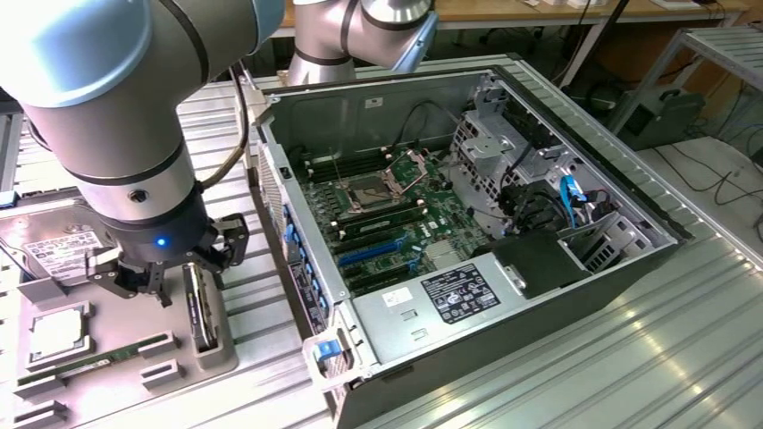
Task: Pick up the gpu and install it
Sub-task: 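Pick up the gpu and move the gpu toward the slot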
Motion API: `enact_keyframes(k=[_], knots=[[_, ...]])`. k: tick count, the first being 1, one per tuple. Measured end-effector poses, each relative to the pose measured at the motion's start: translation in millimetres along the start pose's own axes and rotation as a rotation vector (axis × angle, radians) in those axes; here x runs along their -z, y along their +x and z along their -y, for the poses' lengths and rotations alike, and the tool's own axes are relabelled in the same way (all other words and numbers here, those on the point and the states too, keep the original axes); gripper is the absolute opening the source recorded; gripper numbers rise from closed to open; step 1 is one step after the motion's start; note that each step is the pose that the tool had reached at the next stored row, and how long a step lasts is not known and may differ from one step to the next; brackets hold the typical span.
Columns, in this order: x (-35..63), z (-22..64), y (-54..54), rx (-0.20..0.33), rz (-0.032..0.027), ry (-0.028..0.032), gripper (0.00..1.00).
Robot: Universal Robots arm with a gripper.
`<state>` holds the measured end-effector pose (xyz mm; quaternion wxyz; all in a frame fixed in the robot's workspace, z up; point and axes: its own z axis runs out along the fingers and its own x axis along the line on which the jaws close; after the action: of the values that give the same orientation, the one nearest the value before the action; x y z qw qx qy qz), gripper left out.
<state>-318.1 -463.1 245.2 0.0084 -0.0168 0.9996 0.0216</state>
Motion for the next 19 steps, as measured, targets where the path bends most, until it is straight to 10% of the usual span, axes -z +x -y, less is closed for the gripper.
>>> enact_keyframes(k=[19], knots=[[-15.2,-3.5,-1.4,0.003,-0.0004,0.001,0.6]])
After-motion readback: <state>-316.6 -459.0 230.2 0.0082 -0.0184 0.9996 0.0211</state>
